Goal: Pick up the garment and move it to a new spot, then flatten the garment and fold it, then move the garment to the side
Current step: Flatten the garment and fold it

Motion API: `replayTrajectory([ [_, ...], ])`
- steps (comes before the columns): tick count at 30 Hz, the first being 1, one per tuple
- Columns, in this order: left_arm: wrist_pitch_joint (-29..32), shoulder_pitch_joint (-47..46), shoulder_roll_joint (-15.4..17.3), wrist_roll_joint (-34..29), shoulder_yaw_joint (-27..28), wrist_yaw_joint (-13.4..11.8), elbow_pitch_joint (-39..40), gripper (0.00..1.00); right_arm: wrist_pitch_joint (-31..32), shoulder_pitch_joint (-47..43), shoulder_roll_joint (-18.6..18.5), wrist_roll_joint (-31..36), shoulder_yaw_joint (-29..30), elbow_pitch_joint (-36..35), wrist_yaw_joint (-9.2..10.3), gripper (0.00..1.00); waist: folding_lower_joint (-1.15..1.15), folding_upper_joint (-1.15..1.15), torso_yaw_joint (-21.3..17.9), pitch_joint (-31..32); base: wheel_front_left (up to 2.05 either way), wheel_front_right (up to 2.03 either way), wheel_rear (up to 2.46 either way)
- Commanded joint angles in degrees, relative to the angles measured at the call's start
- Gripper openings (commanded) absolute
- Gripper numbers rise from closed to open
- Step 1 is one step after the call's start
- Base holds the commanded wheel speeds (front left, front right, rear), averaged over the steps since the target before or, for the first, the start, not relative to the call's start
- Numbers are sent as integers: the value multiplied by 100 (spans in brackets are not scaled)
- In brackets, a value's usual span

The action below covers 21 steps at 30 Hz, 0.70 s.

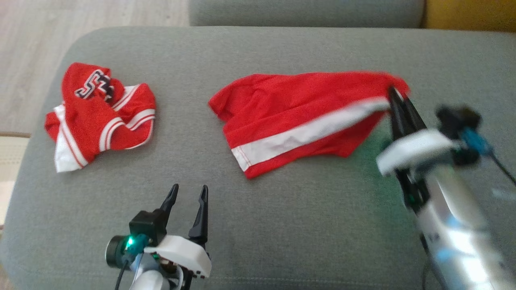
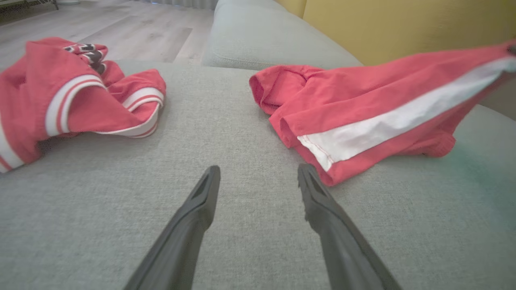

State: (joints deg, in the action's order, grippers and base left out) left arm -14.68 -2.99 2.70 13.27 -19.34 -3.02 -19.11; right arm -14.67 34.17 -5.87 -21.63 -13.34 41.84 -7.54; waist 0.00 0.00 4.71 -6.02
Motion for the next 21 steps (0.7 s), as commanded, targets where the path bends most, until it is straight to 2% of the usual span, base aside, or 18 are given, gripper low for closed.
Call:
replayTrajectory([
  [1,-32,-287,18,-26,213,31,171,100,-32,-88,9,157,156,-85,5,0,0,0,-125,-98,0,0,0],
  [4,-32,-348,18,-63,201,77,156,100,-32,-608,-78,512,621,50,5,0,0,0,-255,-163,0,0,0],
  [5,-32,-366,18,-83,200,93,149,100,-32,-746,-83,640,714,31,5,18,0,0,-303,-185,0,0,0],
  [7,-32,-399,18,-109,215,119,145,100,-32,-987,-50,841,909,-12,5,100,0,0,-402,-218,0,0,0],
  [14,-32,-507,18,-138,258,163,115,100,-32,-1316,152,1560,1301,-506,5,100,0,0,-664,-275,0,0,0],
  [16,-32,-557,18,-114,263,167,124,100,-32,-1402,199,1891,1346,-902,5,100,0,0,-713,-295,0,0,0],
  [21,-32,-608,18,-81,322,87,197,100,-32,-1626,270,2013,1321,-1730,5,100,0,0,-780,-311,0,0,0],
])
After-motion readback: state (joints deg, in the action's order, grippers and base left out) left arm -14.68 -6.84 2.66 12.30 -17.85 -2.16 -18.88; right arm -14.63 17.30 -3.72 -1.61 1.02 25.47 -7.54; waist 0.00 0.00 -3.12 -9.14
